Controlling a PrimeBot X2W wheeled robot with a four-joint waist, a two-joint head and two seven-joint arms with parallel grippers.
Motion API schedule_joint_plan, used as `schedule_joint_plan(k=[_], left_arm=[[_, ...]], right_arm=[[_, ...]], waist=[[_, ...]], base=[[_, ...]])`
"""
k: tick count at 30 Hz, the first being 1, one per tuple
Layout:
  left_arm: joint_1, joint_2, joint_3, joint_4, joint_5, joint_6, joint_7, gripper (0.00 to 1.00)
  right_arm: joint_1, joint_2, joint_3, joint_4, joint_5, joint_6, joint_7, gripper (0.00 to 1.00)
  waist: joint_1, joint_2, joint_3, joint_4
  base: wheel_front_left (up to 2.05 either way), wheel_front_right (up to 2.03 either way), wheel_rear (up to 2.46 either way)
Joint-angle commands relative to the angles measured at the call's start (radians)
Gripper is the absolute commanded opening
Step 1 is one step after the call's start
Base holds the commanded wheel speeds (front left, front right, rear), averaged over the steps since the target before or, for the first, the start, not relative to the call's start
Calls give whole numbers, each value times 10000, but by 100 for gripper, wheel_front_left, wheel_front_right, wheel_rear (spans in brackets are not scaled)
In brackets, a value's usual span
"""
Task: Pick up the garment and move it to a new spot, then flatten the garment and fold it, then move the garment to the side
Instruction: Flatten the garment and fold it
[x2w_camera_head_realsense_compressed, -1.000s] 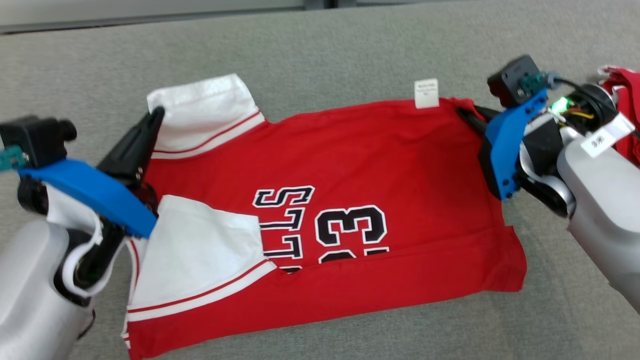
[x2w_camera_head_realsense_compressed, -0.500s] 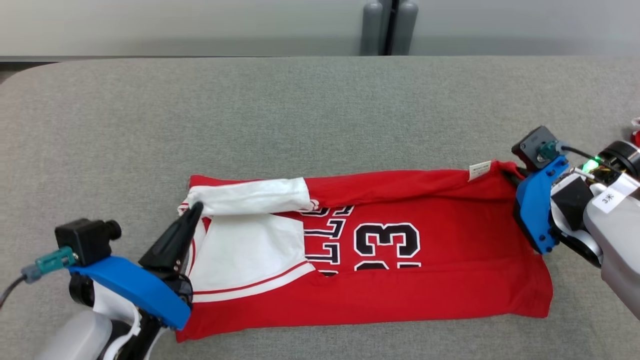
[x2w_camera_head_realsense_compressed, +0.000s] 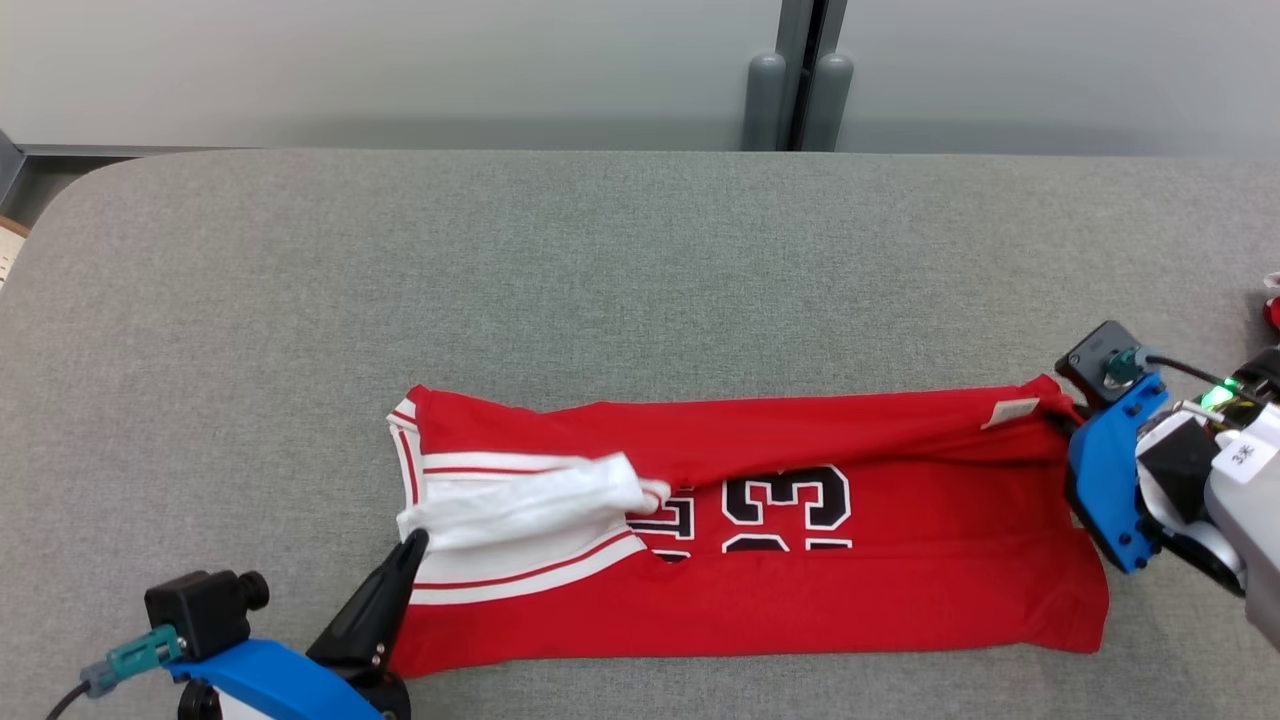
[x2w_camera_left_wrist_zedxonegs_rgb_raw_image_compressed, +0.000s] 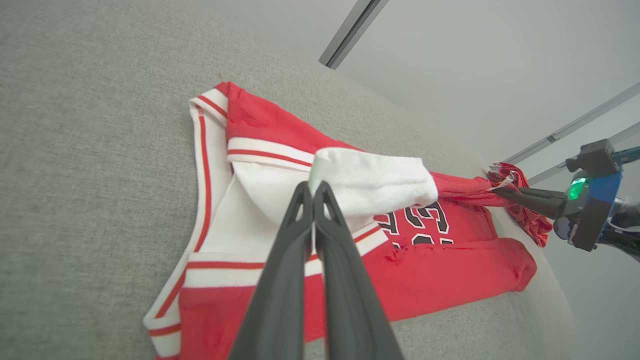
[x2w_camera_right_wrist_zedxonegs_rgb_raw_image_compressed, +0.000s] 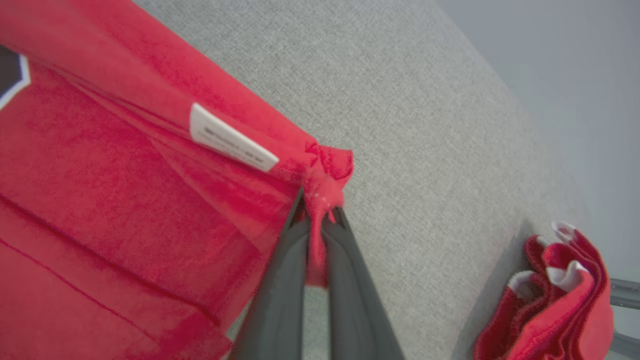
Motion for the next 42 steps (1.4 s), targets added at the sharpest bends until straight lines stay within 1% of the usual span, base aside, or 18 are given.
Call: schedule_joint_plan(k=[1, 5, 6, 7, 8, 9, 12, 15, 18, 21, 25, 29, 30, 32, 33, 36, 39, 42], left_arm=[[94, 32, 0, -8, 8, -11, -80, 0], [252, 44, -105, 255, 197, 67, -177, 0], [201, 30, -196, 401, 309, 88, -170, 0], [182, -10, -231, 471, 325, 94, -156, 17], [157, -20, -265, 532, 363, 112, -132, 47], [122, -6, -293, 594, 447, 172, -127, 100], [103, -10, -286, 745, 708, 379, -341, 100], [174, -114, -66, 776, 862, 573, -849, 100], [158, -248, 239, 744, 1114, 742, -1396, 100], [-18, -489, 645, 731, 1584, 912, -1718, 100], [-321, -948, 1252, 813, 2520, 1033, -1831, 100], [-598, -1454, 1985, 1019, 3823, 1052, -1835, 100], [-598, -1454, 1985, 1019, 3823, 1052, -1835, 100], [-750, -1611, 2243, 1242, 4463, 981, -1837, 100], [-821, -1860, 2414, 1465, 4970, 931, -1836, 100], [-888, -2081, 2668, 1835, 5468, 787, -1838, 100], [-821, -2274, 2786, 2166, 5701, 574, -1838, 100], [-753, -2375, 2893, 2409, 5838, 372, -1839, 100]], right_arm=[[281, -24, -42, -108, -38, -1, 77, 0], [655, -19, -246, -338, -80, -1, 206, 0], [862, 89, -367, -392, -19, -1, 283, 9], [950, 130, -428, -424, -14, -1, 361, 47], [1033, 172, -563, -409, 57, -1, 424, 100], [1120, 214, -674, -460, 83, -1, 427, 100], [1505, 259, -1074, -642, 233, -1, 485, 100], [1926, 282, -1805, -1007, 352, -1, 418, 100], [2556, 452, -2927, -1448, 422, 0, 236, 100], [3316, 904, -4279, -2011, 302, 0, 82, 100], [4436, 1896, -6116, -2875, -173, 0, -17, 100], [5342, 3225, -7679, -3743, -766, 0, -99, 100], [5342, 3225, -7679, -3743, -766, 0, -99, 100], [5655, 3915, -8370, -4079, -1120, 2, -210, 100], [5833, 4556, -8958, -4267, -1426, 0, -378, 100], [5994, 5468, -9678, -4265, -1916, 0, -551, 100], [5924, 5936, -10215, -4024, -2417, 0, -536, 100], [5577, 6169, -10658, -3644, -2951, 2, -539, 100]], waist=[[1, -1, -25, 16], [1, -1, -54, 63], [1, -1, -56, 72], [1, -1, -59, 71], [1, -1, -65, 71], [1, -1, -75, 76], [1, -1, -131, 117], [1, -1, -211, 157], [1, -1, -312, 198], [1, -1, -402, 217], [1, -1, -547, 239], [1, -1, -632, 171], [1, -1, -632, 171], [1, -1, -628, 140], [1, -1, -614, 96], [1, -1, -594, 6], [1, -1, -559, -68], [1, -1, -518, -105]], base=[[0, 0, 0], [0, 0, 0], [0, 0, 0], [0, 0, 0], [0, 0, 0], [0, 0, 0], [0, 0, 0], [0, 0, 0], [0, 0, 0], [0, 0, 0], [0, 0, 0], [0, 0, 0], [0, 0, 0], [0, 0, 0], [0, 0, 0], [0, 0, 0], [0, 0, 0], [0, 0, 0]])
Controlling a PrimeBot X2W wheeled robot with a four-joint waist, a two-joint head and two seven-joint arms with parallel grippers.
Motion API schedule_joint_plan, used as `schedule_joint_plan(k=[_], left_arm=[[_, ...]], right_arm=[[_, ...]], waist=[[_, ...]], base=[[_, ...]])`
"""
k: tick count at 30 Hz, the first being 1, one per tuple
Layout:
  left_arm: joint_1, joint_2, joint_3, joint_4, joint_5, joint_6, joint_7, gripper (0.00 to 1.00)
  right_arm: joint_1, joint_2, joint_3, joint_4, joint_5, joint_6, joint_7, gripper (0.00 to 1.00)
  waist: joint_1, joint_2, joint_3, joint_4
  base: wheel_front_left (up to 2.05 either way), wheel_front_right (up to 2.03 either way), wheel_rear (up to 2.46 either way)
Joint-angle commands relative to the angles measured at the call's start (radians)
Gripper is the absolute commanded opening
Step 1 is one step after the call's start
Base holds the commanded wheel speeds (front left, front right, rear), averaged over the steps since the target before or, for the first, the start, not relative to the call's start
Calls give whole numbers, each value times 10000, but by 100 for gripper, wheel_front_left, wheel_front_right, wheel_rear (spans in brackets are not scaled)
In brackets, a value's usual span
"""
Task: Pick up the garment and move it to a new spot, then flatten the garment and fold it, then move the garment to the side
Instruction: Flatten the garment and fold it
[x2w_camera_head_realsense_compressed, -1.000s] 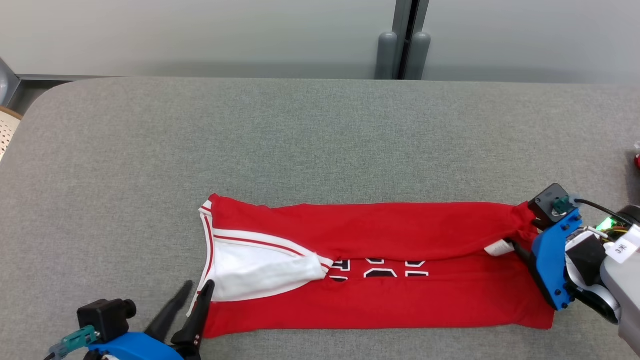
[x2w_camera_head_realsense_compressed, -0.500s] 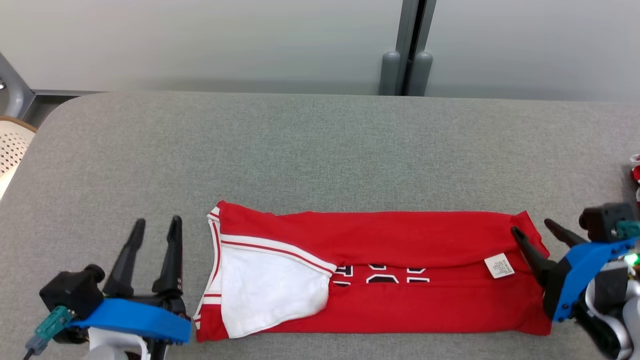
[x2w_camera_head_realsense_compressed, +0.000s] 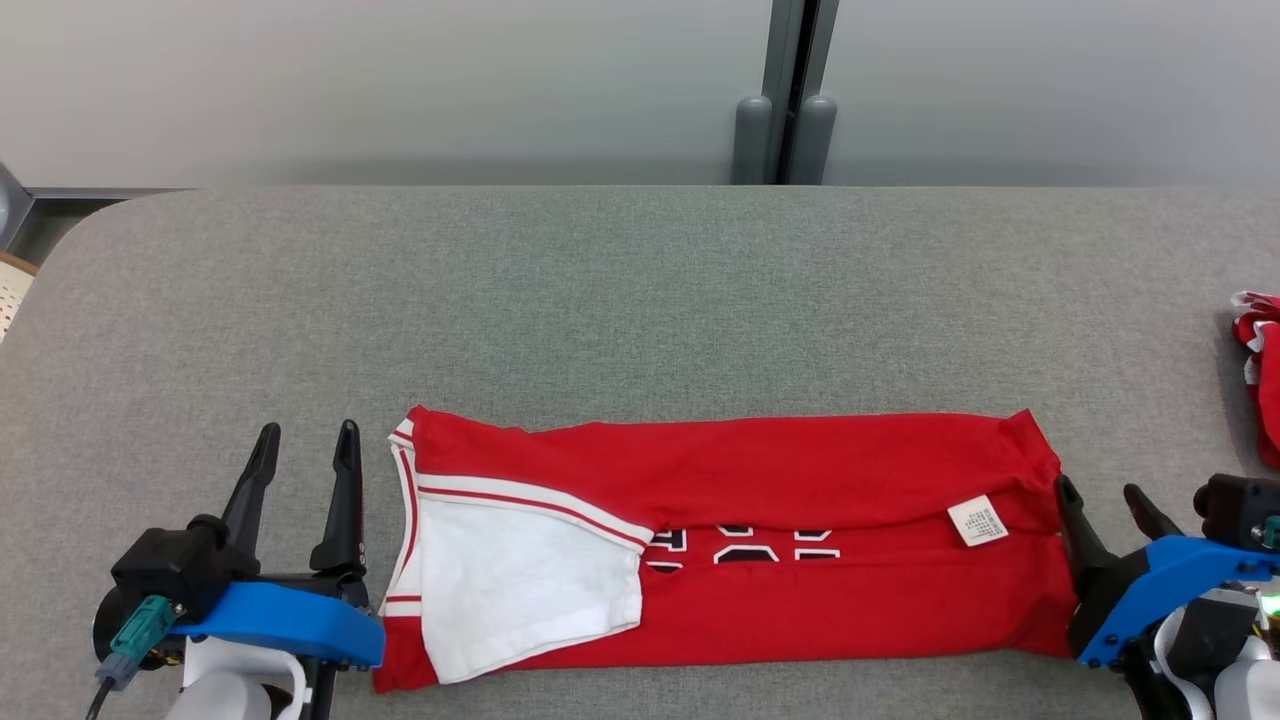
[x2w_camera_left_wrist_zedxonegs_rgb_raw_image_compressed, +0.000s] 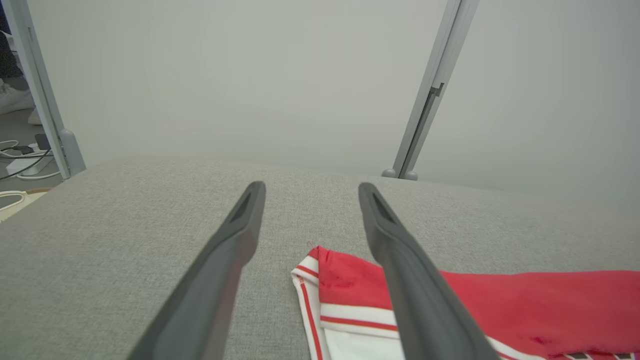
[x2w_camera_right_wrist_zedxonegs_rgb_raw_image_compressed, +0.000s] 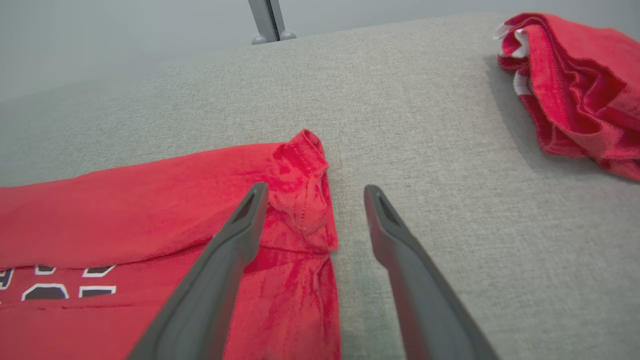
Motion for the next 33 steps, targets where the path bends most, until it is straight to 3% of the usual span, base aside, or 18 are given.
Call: schedule_joint_plan(k=[1, 15, 25, 26, 27, 28, 29, 33], left_arm=[[27, -60, 108, 94, 89, -106, -37, 100], [-304, -243, 370, 601, 420, -638, -38, 100], [-762, -209, 296, 805, 489, -593, 26, 100], [-808, -218, 288, 820, 499, -561, 37, 100], [-854, -220, 282, 824, 509, -540, 48, 100], [-895, -214, 281, 833, 495, -513, 68, 100], [-935, -203, 284, 840, 490, -499, 86, 100], [-1022, -130, 326, 918, 475, -350, 207, 100]], right_arm=[[-333, 76, -217, 220, -354, 5, -43, 100], [-1217, 120, -607, 2829, -677, 4, -217, 100], [-1815, 224, 404, 4663, -757, 21, 337, 100], [-1820, 254, 551, 4783, -753, 32, 428, 81], [-1821, 280, 694, 4875, -751, 44, 501, 49], [-1836, 306, 820, 4920, -758, 56, 540, 31], [-1855, 314, 923, 4944, -722, 61, 534, 0], [-1863, 230, 1126, 4762, -653, 52, 481, 0]], waist=[[0, 0, 27, 3], [0, 0, 120, 288], [0, 0, 307, 210], [0, 0, 319, 214], [0, 0, 333, 215], [0, 0, 348, 212], [0, 0, 362, 206], [0, 0, 377, 141]], base=[[0, 0, 0], [0, 0, 0], [0, 0, 0], [0, 0, 0], [0, 0, 0], [0, 0, 0], [0, 0, 0], [0, 0, 0]])
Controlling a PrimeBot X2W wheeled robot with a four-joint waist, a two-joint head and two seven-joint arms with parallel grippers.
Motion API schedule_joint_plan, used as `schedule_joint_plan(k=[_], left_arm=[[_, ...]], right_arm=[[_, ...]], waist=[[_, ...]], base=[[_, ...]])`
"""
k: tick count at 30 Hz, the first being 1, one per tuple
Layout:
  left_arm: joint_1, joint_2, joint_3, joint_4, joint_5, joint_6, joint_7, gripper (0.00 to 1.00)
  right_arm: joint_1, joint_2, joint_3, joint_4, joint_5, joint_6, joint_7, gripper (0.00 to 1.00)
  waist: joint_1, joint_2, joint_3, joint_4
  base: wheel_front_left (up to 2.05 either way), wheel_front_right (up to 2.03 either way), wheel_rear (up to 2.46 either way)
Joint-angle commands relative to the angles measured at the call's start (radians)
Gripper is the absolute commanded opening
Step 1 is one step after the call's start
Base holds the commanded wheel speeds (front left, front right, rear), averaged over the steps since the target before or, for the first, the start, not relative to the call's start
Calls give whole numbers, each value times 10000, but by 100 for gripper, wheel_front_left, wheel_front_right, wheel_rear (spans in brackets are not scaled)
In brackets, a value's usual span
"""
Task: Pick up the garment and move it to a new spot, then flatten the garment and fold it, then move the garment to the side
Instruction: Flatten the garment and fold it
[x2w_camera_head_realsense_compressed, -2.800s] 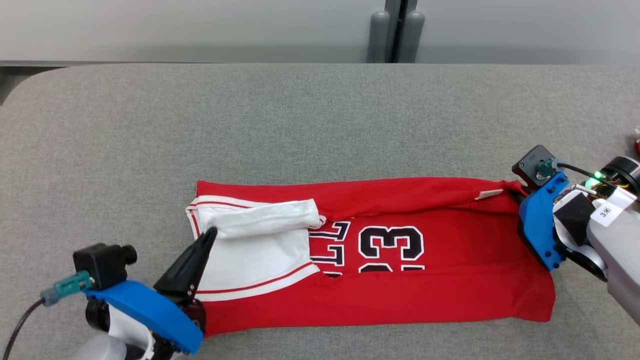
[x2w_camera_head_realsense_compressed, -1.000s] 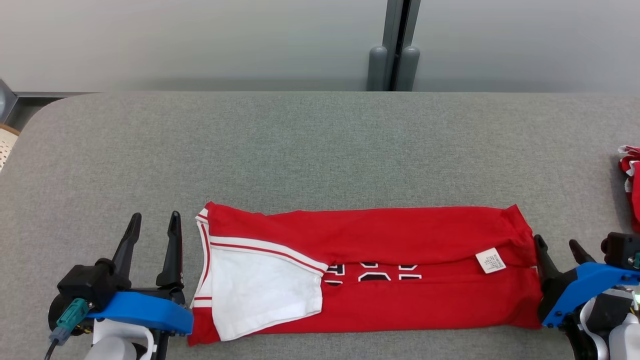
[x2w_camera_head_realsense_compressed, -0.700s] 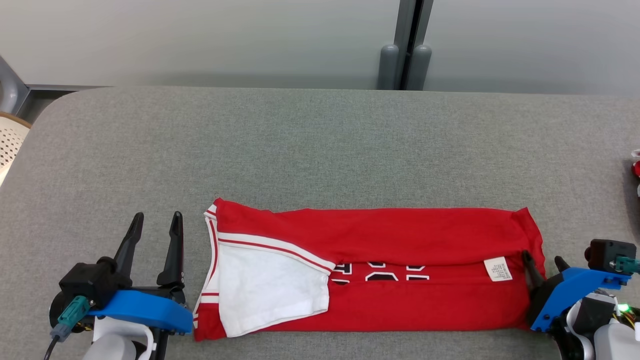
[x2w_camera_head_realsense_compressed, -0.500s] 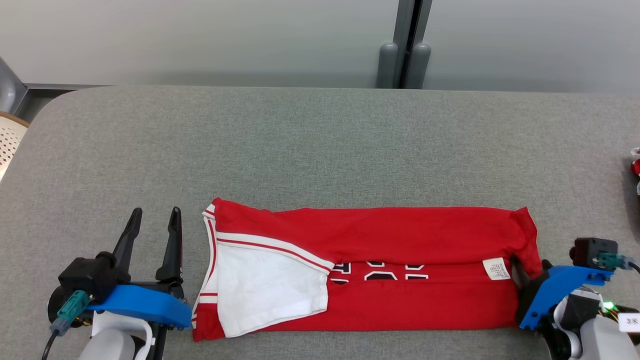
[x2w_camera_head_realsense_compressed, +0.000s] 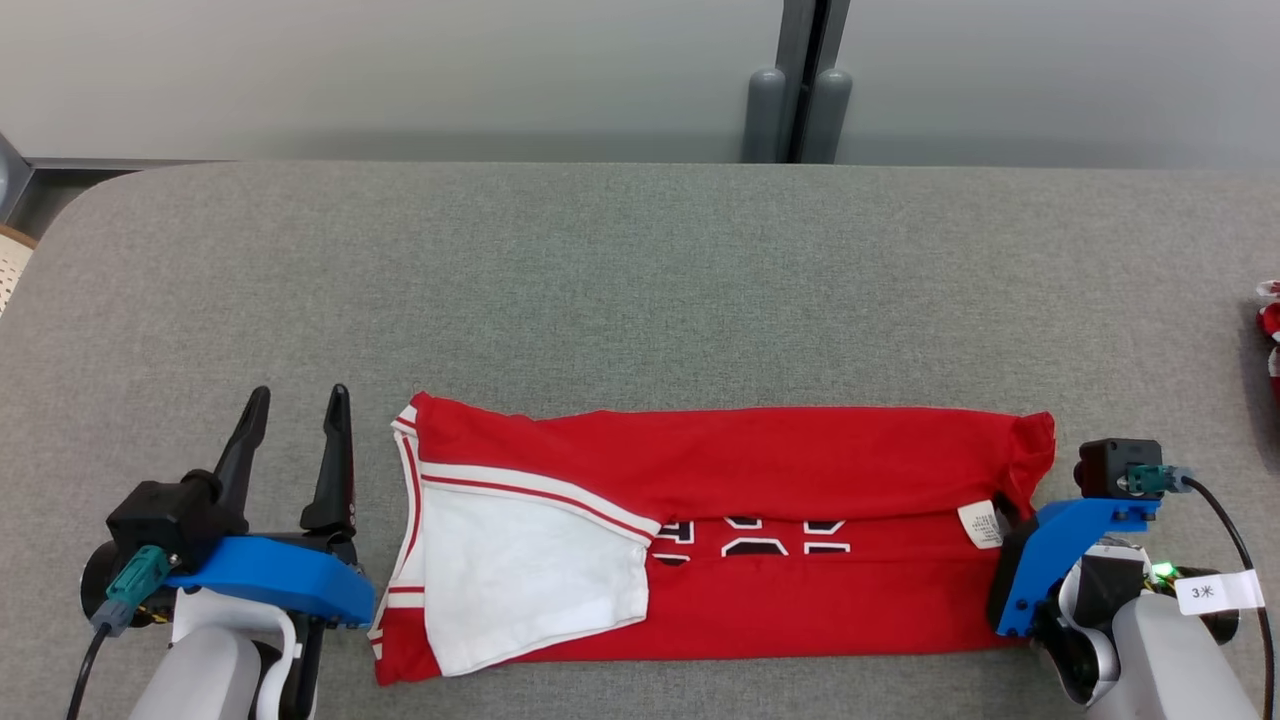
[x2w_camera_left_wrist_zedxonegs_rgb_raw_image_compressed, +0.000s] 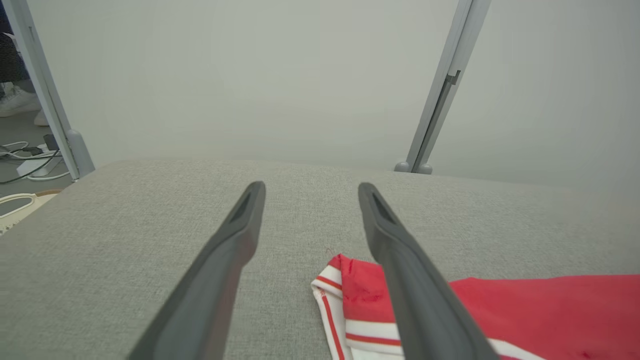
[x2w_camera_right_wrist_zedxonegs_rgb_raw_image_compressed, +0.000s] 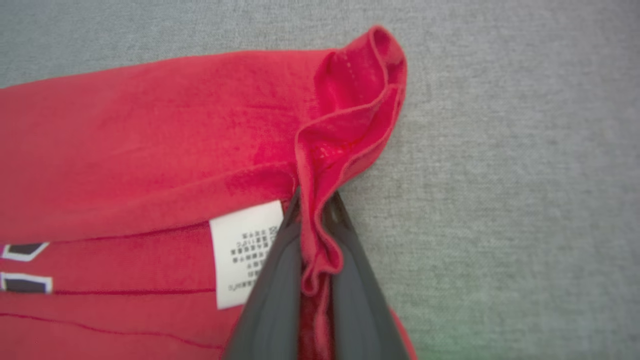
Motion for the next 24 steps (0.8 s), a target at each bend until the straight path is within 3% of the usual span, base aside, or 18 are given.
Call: schedule_joint_plan(k=[1, 8, 16, 24], left_arm=[[-159, 47, 41, 15, -6, 59, 22, 100], [207, 141, 230, 52, -189, 237, 0, 100], [497, 67, 411, -129, -311, 367, -99, 100], [666, 84, 442, -367, -329, 446, -165, 100]], right_arm=[[372, 254, 182, 268, 7, 108, 262, 0], [471, 116, -694, -1333, -334, 60, 263, 0], [1187, -304, -2039, -3711, -890, 60, 1469, 0], [1592, -289, -2351, -4813, -649, 60, 2102, 0]], waist=[[0, -1, -4, -32], [0, -1, -56, -176], [0, -1, -133, -195], [0, -1, -74, -258]], base=[[0, 0, 0], [0, 0, 0], [0, 0, 0], [0, 0, 0]])
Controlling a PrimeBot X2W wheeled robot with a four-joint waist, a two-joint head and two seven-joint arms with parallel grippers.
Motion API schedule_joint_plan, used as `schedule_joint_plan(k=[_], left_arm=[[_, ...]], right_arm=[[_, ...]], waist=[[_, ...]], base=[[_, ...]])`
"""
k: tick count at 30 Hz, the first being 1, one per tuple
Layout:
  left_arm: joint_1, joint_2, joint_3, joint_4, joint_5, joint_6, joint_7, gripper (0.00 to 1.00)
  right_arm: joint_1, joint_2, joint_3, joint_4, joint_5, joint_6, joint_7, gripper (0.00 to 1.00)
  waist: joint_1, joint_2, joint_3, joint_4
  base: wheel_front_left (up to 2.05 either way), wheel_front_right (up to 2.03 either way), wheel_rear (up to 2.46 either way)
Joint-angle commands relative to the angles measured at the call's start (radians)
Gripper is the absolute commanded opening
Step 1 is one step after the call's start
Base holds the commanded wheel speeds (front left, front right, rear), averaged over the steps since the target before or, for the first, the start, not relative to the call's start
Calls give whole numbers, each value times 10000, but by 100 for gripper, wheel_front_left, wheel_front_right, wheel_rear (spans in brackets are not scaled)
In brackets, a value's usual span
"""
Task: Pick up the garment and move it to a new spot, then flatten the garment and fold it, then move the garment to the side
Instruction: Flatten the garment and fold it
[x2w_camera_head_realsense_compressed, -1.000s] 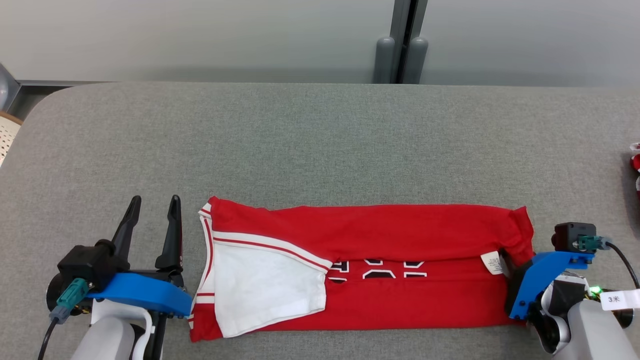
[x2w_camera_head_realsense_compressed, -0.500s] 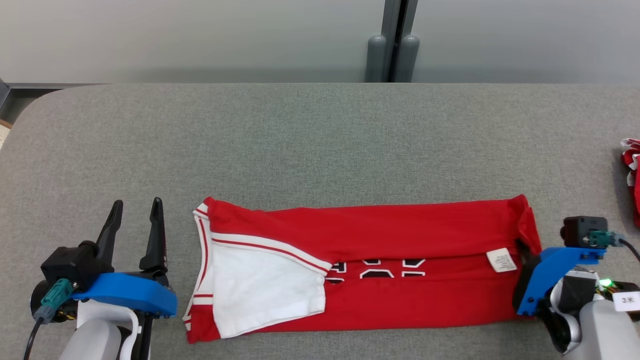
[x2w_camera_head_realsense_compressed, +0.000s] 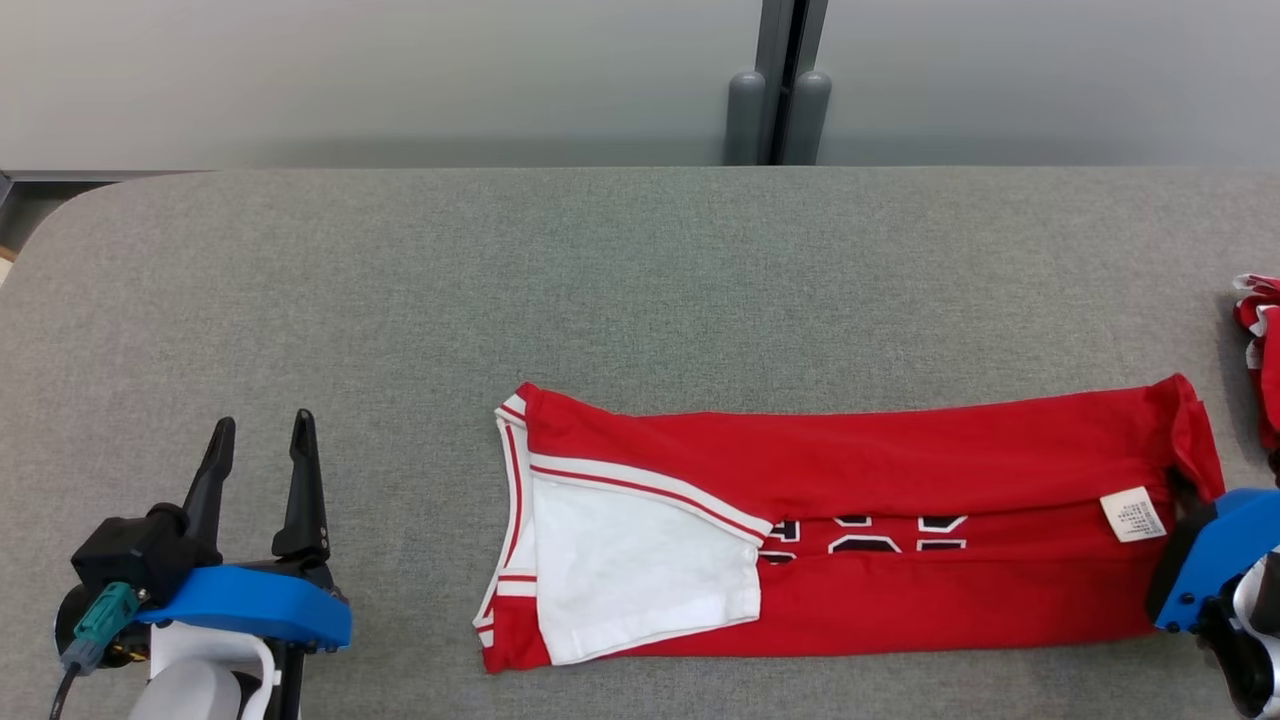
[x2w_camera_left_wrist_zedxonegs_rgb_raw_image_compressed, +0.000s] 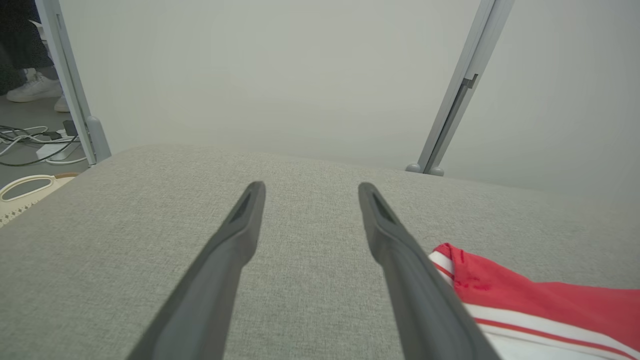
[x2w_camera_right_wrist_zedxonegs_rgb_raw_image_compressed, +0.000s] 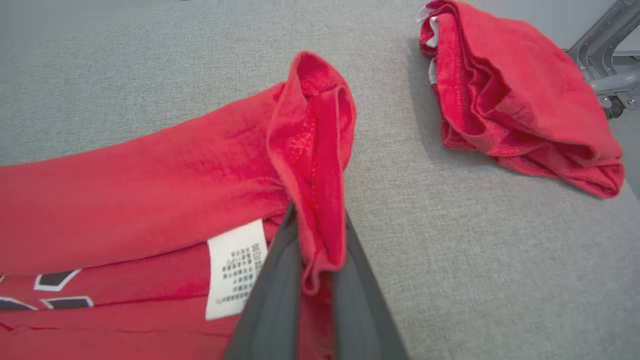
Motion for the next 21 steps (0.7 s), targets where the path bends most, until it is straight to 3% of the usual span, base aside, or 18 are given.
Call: schedule_joint_plan(k=[1, 7, 12, 16, 21], left_arm=[[28, 14, -2, -64, -34, 44, -57, 100], [101, 40, -85, -193, -34, 74, 3, 100], [201, 74, -123, -326, -35, 132, 49, 100], [330, 119, -101, -440, -73, 190, 58, 100], [471, 154, -90, -576, -137, 271, 57, 100]], right_arm=[[65, 2, -88, -176, 18, -1, -54, 0], [68, -450, -495, -808, -346, 0, 229, 0], [242, -384, -492, -1749, -337, 0, 787, 0], [518, -59, 433, -2565, -54, 0, 1305, 0], [607, 283, 2431, -2846, 433, 2, 1545, 0]], waist=[[-1, 0, 9, -5], [-1, 0, -104, 29], [-1, 0, -278, 90], [-1, 0, -369, 86], [-1, 0, -417, 70]], base=[[0, 0, 0], [0, 0, 0], [0, 0, 0], [0, 0, 0], [0, 0, 0]])
